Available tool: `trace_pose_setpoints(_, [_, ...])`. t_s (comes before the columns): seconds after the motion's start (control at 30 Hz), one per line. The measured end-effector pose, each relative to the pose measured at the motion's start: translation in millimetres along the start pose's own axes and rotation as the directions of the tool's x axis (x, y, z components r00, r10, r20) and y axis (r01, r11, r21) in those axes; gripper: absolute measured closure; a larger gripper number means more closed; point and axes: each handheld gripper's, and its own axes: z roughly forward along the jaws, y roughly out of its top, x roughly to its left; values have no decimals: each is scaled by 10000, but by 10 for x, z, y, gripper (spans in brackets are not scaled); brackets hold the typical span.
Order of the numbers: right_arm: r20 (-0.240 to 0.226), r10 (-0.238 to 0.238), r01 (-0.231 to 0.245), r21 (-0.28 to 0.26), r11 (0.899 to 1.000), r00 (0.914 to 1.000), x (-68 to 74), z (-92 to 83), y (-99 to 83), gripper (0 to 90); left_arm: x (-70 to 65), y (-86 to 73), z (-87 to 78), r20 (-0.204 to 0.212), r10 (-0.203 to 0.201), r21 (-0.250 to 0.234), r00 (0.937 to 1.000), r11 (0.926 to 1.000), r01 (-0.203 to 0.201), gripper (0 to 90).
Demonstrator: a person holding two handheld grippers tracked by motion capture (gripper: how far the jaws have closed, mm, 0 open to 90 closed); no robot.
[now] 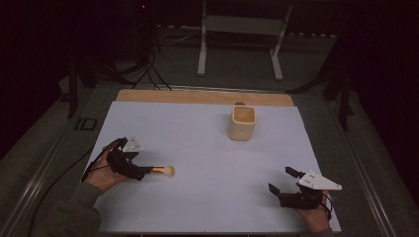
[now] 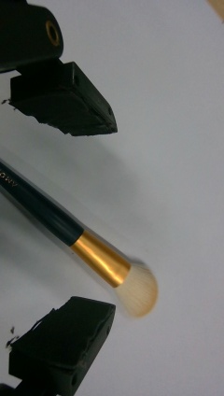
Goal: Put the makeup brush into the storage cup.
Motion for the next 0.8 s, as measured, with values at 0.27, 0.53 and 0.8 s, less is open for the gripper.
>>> trace_pose_setpoints(0.27, [-24,-20,20,2,10000,10000,-1,3,0,119,-18,22,100,316,250,708,9992,9971,-272,159])
trace_pose_setpoints(0.53, [-38,-9,9,5,10000,10000,-1,3,-1,119,-18,60,151,599,513,1356,9969,9890,-590,241])
trace_pose_setpoints(0.8, [-46,-16,16,3,10000,10000,-3,4,-2,119,-27,89,218,709,655,1750,9953,9816,-771,331])
